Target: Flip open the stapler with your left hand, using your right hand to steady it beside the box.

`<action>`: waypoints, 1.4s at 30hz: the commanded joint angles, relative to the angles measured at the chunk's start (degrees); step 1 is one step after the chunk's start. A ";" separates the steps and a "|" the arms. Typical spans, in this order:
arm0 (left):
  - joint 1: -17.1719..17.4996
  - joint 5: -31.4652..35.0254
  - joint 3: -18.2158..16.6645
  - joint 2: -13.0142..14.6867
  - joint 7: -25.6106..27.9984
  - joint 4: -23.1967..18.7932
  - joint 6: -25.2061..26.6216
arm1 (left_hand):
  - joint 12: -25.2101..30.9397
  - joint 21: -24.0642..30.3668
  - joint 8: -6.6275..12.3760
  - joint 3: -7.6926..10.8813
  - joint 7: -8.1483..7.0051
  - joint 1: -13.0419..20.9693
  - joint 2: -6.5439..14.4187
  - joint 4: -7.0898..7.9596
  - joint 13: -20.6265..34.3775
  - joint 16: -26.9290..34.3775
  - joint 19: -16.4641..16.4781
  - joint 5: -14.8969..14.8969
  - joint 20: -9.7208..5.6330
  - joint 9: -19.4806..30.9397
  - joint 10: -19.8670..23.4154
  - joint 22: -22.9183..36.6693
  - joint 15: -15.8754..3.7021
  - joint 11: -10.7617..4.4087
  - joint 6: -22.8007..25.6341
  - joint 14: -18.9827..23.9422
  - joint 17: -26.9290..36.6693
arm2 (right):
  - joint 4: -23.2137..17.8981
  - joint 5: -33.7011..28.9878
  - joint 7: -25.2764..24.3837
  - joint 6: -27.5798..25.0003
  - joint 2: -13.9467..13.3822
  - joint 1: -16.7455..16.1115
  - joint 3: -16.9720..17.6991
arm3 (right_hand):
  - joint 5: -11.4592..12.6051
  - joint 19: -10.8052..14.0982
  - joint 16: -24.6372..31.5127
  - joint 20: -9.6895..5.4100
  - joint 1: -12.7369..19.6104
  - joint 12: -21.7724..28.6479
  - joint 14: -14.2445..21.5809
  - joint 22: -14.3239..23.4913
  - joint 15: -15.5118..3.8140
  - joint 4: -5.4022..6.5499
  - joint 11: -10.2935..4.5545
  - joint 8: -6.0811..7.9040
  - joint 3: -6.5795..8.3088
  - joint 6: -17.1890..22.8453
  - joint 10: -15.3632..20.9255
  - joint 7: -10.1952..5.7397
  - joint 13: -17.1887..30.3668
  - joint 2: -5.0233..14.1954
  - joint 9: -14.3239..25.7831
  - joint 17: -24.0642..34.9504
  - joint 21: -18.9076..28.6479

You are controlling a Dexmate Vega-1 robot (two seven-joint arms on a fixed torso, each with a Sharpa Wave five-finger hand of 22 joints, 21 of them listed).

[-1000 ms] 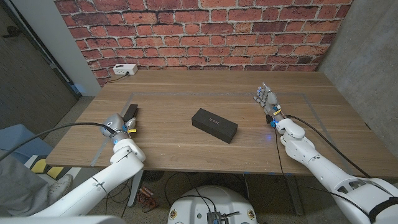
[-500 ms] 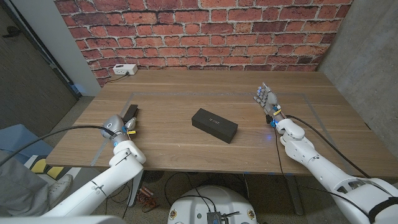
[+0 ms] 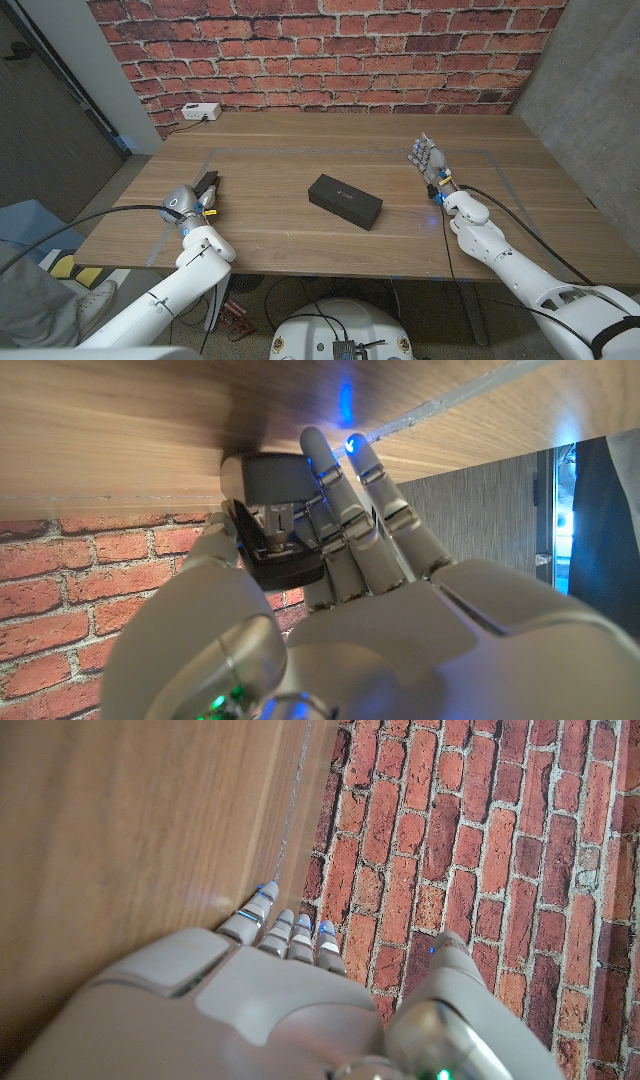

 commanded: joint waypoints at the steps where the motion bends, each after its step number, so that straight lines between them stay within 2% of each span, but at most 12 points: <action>1: 0.57 -0.94 -0.54 -0.32 0.57 0.08 -1.52 | -0.17 1.79 4.18 13.07 0.06 2.21 2.02 13.12 1.81 0.34 -1.39 0.52 0.30 7.16 -0.21 0.79 -1.76 0.04 -2.50 -0.54 1.43 | -1.12 -0.31 -0.38 -0.36 -0.45 -0.27 -0.07 | -0.08 0.15 0.39 0.29 -0.06 -0.02 -0.08 0.19 -0.31 -0.51 -0.34 -0.06 0.06 0.00 0.33 -0.54 0.12 0.43 0.13 -0.04 0.23; 4: 0.77 -1.05 -0.66 -0.22 0.62 0.09 -2.23 | 0.56 2.99 7.40 13.44 -0.12 1.84 2.03 13.30 3.19 0.84 -2.05 0.41 0.48 12.08 0.44 1.19 -1.63 -0.59 -3.54 0.52 2.64 | -1.58 -0.02 -0.65 -0.79 -0.48 -0.44 0.08 | -0.09 0.16 0.38 0.29 -0.06 -0.04 -0.10 0.19 -0.33 -0.51 -0.24 -0.07 0.04 -0.02 0.30 -0.54 0.12 0.44 0.13 -0.03 0.24; 9: 0.59 -1.12 -0.38 0.11 0.02 -0.16 -1.43 | 1.18 3.66 9.40 13.70 0.06 1.64 2.02 13.33 4.25 0.91 -2.73 0.32 0.72 15.20 0.64 1.39 -1.55 -0.71 -4.33 0.70 3.52 | -1.51 -0.27 -0.60 -0.79 -0.59 -0.31 -0.06 | -0.11 0.16 0.42 0.31 -0.06 -0.05 -0.05 0.19 -0.38 -0.53 -0.19 -0.05 0.01 0.02 0.26 -0.52 0.11 0.44 0.13 -0.02 0.24; 14: 1.10 -0.98 -0.73 -0.24 1.22 0.36 -3.27 | 2.96 4.74 12.51 14.06 -0.01 1.44 2.14 13.34 6.35 1.65 -4.06 0.23 1.26 19.97 2.07 1.86 -1.39 -0.96 -5.43 1.60 5.49 | -1.33 -0.31 -0.47 -0.71 -0.58 -0.21 -0.10 | -0.12 0.17 0.40 0.29 -0.06 -0.04 -0.12 0.19 -0.42 -0.55 -0.27 -0.09 -0.03 -0.08 0.29 -0.60 0.11 0.44 0.13 -0.01 0.24; 17: 1.37 -0.69 -0.85 -0.28 1.93 0.47 -4.24 | 3.30 5.08 13.43 14.13 -0.20 1.34 2.15 13.39 7.14 1.83 -4.57 0.20 1.44 21.45 1.74 2.03 -1.36 -0.98 -5.87 1.56 6.24 | -1.29 -0.21 -0.45 -0.83 -0.54 -0.14 -0.07 | -0.13 0.15 0.41 0.32 -0.07 -0.05 -0.13 0.19 -0.41 -0.56 -0.38 -0.10 -0.06 -0.09 0.26 -0.59 0.12 0.44 0.13 -0.01 0.23; 22: 1.78 -0.07 -1.09 -0.31 3.03 0.27 -5.38 | 3.67 5.55 14.42 14.19 -0.15 1.16 2.12 13.50 7.97 1.97 -4.86 0.18 1.47 23.00 1.47 2.19 -1.33 -0.76 -6.27 1.39 7.02 | -0.88 -0.37 -0.25 -0.79 -0.47 0.21 -0.21 | -0.14 0.15 0.42 0.28 -0.05 -0.01 -0.12 0.19 -0.44 -0.60 -0.25 -0.10 -0.09 -0.11 0.34 -0.63 0.12 0.44 0.13 -0.01 0.23; 29: 3.16 1.05 -2.06 -1.19 6.64 0.86 -11.00 | 4.18 6.15 15.54 14.27 -0.31 0.91 2.12 13.68 8.92 2.26 -5.09 0.17 1.48 24.72 1.45 2.37 -1.35 -0.75 -6.63 1.51 7.92 | -0.15 -0.34 0.04 -0.63 -0.21 0.50 -0.28 | -0.14 0.15 0.45 0.27 -0.06 -0.02 -0.09 0.19 -0.44 -0.60 -0.31 -0.10 -0.11 -0.12 0.33 -0.69 0.12 0.50 0.13 0.01 0.24; 42: 5.44 1.30 -3.94 -1.66 8.39 0.30 -19.08 | 4.60 6.94 15.55 14.44 -0.52 0.51 2.03 13.86 10.17 2.49 -5.47 0.16 1.32 24.30 1.07 2.54 -1.44 -1.09 -6.71 1.28 9.05 | 0.84 -0.38 0.49 -0.57 0.12 0.96 -0.47 | -0.16 0.16 0.46 0.31 -0.08 -0.01 -0.11 0.19 -0.42 -0.62 -0.36 -0.07 -0.18 -0.07 0.36 -0.71 0.12 0.52 0.13 0.03 0.24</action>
